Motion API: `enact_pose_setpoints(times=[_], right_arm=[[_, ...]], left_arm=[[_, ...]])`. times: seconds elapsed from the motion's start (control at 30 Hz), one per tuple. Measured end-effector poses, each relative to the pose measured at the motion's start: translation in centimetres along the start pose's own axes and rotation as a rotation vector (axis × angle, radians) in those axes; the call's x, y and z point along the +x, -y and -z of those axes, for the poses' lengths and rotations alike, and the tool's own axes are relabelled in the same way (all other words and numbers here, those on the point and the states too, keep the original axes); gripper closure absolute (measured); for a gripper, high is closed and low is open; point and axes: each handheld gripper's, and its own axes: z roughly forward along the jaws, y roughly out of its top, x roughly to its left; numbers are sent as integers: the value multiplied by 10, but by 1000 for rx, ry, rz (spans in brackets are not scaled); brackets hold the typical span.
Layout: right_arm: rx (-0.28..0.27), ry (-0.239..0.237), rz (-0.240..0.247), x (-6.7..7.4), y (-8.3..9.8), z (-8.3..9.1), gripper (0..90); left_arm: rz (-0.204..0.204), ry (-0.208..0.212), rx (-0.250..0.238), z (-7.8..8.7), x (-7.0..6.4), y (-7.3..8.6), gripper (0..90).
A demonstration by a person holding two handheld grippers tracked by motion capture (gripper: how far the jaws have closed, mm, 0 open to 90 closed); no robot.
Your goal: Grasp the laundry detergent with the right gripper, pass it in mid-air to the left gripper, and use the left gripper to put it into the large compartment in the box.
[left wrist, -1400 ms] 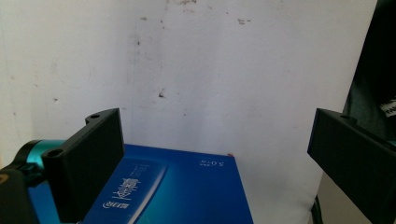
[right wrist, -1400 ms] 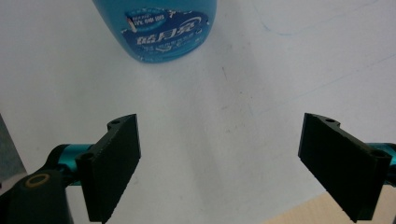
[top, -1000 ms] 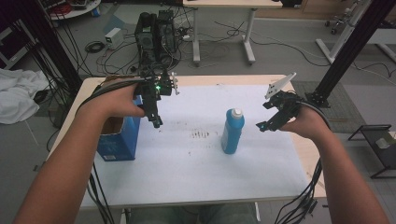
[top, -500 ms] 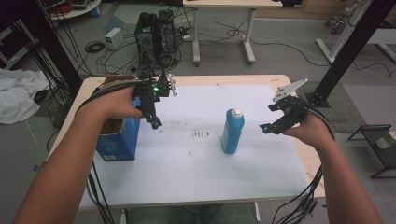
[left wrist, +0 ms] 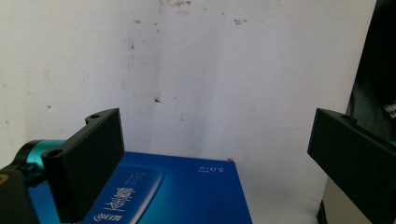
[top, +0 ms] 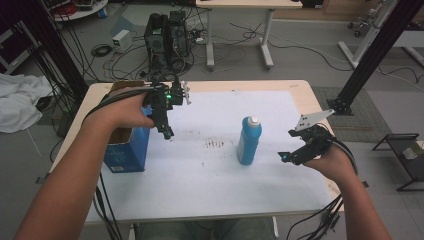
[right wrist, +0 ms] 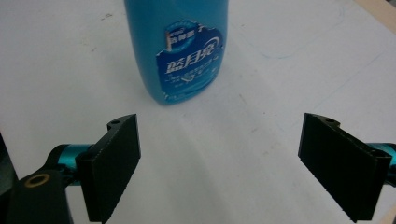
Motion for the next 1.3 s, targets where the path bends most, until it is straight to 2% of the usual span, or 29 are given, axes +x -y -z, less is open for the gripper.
enact_pose_setpoints(times=[0.43,0.6,0.67,0.9,1.1,1.23,1.3], right_arm=[[3,-1,-36,27,21,-22,120],[-18,12,-73,36,24,-30,120],[-52,25,-97,43,25,-36,120],[-110,60,-158,56,26,-50,120],[-155,78,-180,64,25,-62,120],[-160,81,-176,67,22,-67,120],[-161,85,-191,69,22,-67,120]], left_arm=[[-7,-5,-10,-1,-6,-2,37],[-13,-10,-8,-1,-7,-1,37],[-20,-12,-13,-1,-8,0,37],[-18,-13,-24,-2,-12,4,37],[-11,-16,-30,-3,-14,6,37],[-19,-17,-29,-3,-14,7,37],[-16,-19,-34,-3,-14,8,37]])
